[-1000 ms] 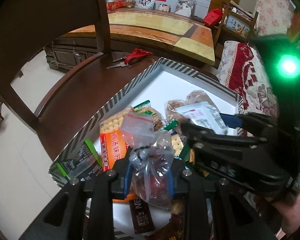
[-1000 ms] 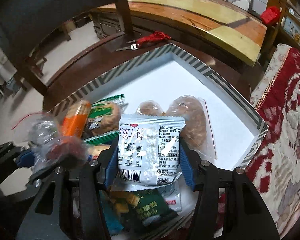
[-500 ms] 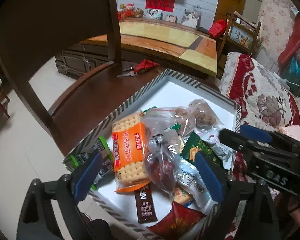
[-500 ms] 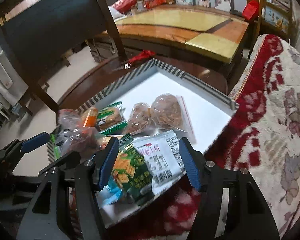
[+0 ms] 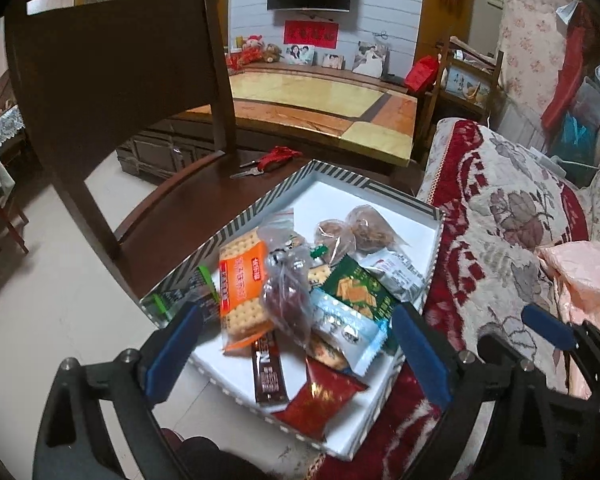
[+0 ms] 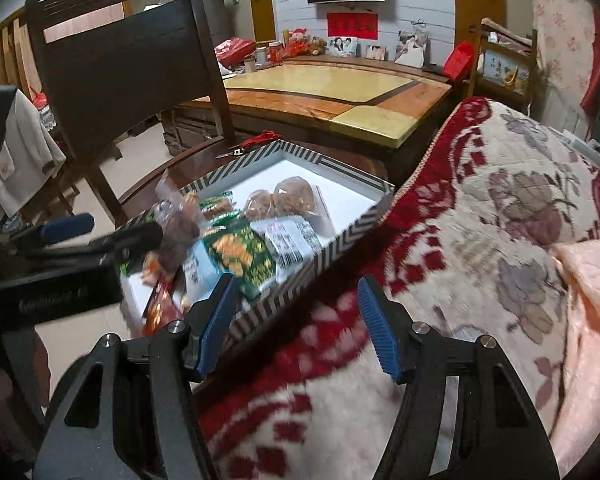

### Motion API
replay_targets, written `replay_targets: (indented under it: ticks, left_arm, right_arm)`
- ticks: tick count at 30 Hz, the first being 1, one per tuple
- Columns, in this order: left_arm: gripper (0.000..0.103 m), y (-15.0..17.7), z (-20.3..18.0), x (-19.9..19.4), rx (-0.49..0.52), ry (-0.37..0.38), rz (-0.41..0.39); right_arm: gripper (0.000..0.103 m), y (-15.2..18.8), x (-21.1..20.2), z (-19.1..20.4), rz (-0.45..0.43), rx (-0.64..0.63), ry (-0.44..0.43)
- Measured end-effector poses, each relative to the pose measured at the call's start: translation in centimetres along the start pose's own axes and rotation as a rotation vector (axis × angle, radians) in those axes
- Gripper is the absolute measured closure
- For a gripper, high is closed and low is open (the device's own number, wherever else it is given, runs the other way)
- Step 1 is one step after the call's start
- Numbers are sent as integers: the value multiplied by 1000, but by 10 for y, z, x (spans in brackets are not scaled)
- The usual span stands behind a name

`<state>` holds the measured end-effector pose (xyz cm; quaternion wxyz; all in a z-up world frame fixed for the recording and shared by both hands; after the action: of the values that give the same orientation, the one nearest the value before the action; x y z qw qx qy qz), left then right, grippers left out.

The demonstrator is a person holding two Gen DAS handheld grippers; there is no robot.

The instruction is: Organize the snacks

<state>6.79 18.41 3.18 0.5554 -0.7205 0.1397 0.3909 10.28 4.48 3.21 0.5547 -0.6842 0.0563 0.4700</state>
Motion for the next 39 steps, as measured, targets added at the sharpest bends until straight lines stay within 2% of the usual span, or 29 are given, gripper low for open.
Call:
replay_targets:
  ticks: [2,3,4,11,16,24,39]
  left_arm:
    - [2,3,-2,-7,-7,17,-4]
    - [1,5,-3,-10,-10,25,-6]
    - [1,7,-4,-14,-12,37,-10]
    - [0,17,-10,-28,11,22,0]
    - [0,24,-14,-30,16,27,23]
    - [0,27,-10,-28,7,26,36]
    - [0,31,-4,-22,57,-34,58]
  right_arm:
    - [35,7,-10,0,-12,4,3]
    - [29,11,-14,-1,-15,8,5]
    - [28,15,-18,-2,-20,14,6]
    - [28,35,-28,-6,-6,51,16]
    - [28,35,-33,-7,-22,65,20]
    - [28,42,-27,1,-1,47,12]
    - [28,45,-15,6,33,27,8]
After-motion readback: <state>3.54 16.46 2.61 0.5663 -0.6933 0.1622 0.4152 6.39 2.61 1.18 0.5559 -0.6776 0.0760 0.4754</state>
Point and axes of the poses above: each gripper's, at about its wrist camera, not at the fingertips, and x roughly the way its jaws point, z to its left, y to its underside, the point moved 10 cm from there along x, roughly the way its jaws point, and after that the axes turned 1 degree about -z, right-handed, at the moved point
